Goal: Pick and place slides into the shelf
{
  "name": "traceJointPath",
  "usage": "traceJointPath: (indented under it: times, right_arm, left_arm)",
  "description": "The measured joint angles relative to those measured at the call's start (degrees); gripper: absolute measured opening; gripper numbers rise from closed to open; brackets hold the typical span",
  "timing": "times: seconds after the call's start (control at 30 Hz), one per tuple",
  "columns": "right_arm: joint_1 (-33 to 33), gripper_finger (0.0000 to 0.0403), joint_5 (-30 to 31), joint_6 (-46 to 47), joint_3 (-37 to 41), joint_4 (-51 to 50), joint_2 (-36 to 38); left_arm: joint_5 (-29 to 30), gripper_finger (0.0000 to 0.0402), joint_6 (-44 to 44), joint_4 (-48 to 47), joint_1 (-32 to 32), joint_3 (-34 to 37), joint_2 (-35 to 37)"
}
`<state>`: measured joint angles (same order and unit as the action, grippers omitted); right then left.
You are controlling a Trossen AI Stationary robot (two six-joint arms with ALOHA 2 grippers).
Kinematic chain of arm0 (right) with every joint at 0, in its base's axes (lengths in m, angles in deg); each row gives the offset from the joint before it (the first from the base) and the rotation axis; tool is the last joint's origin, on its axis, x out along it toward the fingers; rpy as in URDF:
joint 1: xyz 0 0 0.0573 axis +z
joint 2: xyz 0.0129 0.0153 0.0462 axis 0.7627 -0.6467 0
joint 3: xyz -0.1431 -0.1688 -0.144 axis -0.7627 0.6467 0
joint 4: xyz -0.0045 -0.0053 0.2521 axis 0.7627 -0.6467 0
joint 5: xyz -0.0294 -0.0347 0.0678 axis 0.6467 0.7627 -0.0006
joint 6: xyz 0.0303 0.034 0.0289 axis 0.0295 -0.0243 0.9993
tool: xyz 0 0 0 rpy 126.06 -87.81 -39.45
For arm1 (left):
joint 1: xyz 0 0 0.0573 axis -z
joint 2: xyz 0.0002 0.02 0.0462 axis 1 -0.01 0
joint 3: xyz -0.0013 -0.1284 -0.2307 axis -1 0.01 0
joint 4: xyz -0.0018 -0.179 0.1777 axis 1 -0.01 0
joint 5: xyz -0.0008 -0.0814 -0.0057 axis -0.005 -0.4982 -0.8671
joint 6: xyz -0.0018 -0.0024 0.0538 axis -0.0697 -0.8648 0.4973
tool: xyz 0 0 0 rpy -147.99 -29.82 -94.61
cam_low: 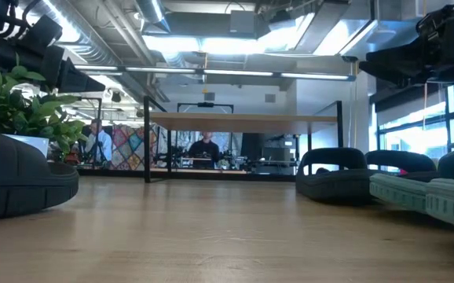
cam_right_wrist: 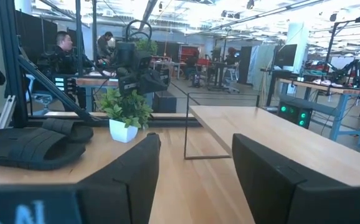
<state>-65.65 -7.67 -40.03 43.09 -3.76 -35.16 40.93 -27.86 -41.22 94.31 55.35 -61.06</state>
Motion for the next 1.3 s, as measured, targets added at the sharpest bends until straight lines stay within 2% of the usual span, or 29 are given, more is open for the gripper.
traceJointPath:
  times: [1.3]
  right_arm:
    - [0.0,0.0202,0.0,1.2,0.0,0.0,0.0]
  left_arm:
    - [0.1,0.0,0.9,0.1,0.0,-0.2,0.0]
